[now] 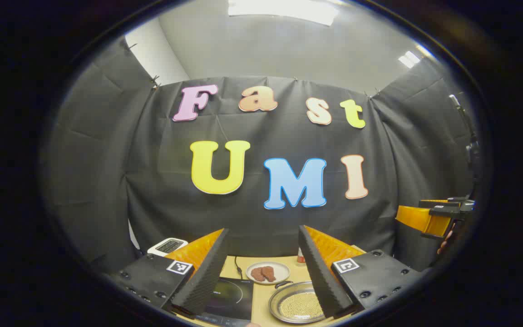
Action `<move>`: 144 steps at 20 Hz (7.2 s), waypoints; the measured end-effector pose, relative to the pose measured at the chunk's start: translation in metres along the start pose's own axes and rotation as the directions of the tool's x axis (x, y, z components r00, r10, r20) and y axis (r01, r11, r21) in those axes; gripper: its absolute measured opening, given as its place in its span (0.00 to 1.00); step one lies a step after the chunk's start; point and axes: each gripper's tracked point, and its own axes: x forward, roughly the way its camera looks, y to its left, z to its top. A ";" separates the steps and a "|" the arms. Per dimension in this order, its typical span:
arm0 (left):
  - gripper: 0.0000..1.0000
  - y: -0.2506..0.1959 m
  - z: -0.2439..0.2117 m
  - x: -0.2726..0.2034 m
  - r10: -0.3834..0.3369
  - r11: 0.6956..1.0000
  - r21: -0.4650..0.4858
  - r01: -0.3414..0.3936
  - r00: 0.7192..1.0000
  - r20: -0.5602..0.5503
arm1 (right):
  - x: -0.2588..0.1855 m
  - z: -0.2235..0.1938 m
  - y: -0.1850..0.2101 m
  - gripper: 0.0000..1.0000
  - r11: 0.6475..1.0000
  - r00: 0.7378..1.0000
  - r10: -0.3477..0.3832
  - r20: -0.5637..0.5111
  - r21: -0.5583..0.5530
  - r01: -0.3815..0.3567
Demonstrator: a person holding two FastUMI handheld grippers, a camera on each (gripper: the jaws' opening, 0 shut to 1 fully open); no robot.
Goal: First push the handle of the pot to place it horizontally, then grasp the pot with both hands and set it on the induction cooktop.
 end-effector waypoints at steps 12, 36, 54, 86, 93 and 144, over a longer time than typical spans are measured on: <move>0.99 0.000 0.001 -0.001 0.003 1.000 0.017 -0.003 1.000 0.012 | 0.006 -0.025 0.000 0.97 1.000 0.998 0.021 -0.053 -0.007 -0.022; 0.95 0.030 -0.052 -0.006 0.087 0.996 0.038 -0.084 0.991 -0.100 | -0.014 -0.220 0.038 0.56 0.985 0.839 0.143 -0.525 -0.010 -0.174; 0.95 0.058 -0.059 -0.029 0.214 0.975 0.092 -0.203 0.968 -0.130 | -0.066 -0.362 0.049 0.04 0.958 0.465 0.215 -0.859 0.094 -0.271; 0.95 -0.007 -0.062 -0.010 0.149 0.984 0.121 -0.132 0.979 -0.139 | -0.017 -0.385 -0.056 0.03 0.988 0.505 0.019 -0.863 -0.062 -0.144; 0.94 -0.014 -0.068 -0.015 0.163 0.982 0.123 -0.145 0.975 -0.154 | 0.008 -0.386 -0.087 0.03 0.984 0.526 -0.019 -0.850 -0.109 -0.140; 0.97 -0.054 -0.409 0.115 -0.128 0.989 -0.046 0.139 0.666 -0.735 | 0.105 -0.350 -0.123 0.81 0.994 0.693 -0.111 -0.713 -0.070 0.087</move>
